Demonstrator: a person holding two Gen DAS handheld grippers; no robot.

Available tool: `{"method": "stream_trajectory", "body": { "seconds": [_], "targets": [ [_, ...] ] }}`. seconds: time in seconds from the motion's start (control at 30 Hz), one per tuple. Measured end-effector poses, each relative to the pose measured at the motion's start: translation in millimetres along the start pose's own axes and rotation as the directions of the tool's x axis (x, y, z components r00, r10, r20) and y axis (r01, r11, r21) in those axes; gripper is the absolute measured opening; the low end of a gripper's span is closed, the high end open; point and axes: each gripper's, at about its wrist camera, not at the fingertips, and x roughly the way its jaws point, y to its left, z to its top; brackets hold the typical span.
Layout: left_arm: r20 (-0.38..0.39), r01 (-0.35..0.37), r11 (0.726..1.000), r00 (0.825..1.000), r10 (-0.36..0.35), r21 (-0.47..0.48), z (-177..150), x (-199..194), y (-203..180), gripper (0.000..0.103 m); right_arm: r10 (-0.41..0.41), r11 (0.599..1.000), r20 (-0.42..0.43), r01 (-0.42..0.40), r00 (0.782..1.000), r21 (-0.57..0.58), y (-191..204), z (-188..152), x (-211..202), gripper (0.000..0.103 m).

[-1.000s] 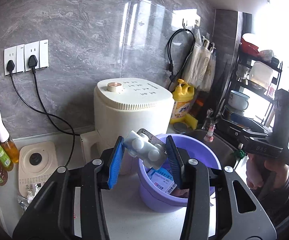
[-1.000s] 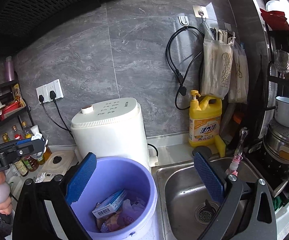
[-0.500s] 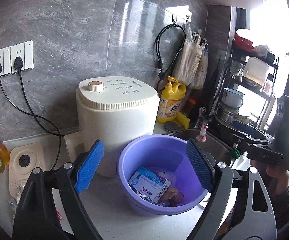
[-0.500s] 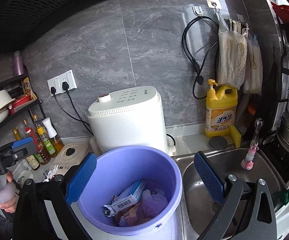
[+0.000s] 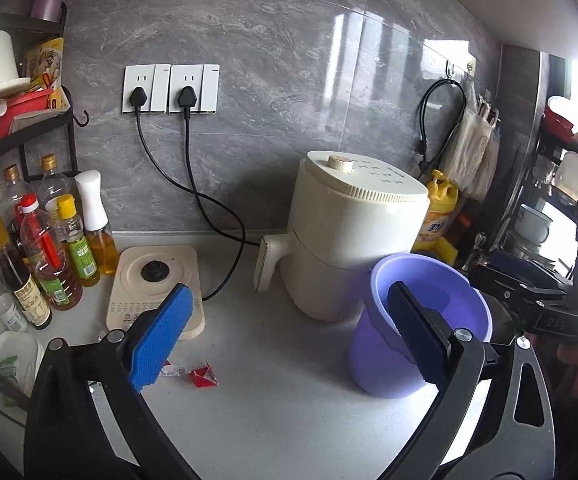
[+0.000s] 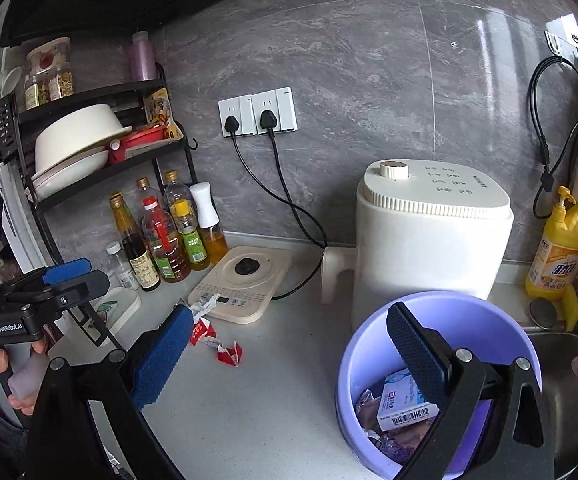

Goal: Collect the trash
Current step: 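Move both open grippers back to the remaining wrappers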

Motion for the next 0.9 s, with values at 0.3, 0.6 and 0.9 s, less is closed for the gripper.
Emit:
{"method": "stream_trajectory", "body": {
  "seconds": [0.3, 0.6, 0.9],
  "targets": [
    [-0.010, -0.127, 0.987, 0.992, 0.127, -0.100, -26, -39, 53, 0.097, 0.104, 0.987, -0.114, -0.117, 0.988, -0.114, 54, -22, 39, 0.095],
    [-0.017, -0.184, 0.961, 0.983, 0.184, -0.208, -59, -48, 87, 0.097, 0.128, 0.978, -0.176, -0.154, 0.976, -0.143, 69, -40, 74, 0.092],
    [-0.074, -0.209, 0.942, 0.978, 0.197, -0.261, -76, -19, 110, 0.082, 0.158, 0.973, -0.274, -0.197, 0.949, -0.122, 63, -53, 136, 0.075]
  ]
}}
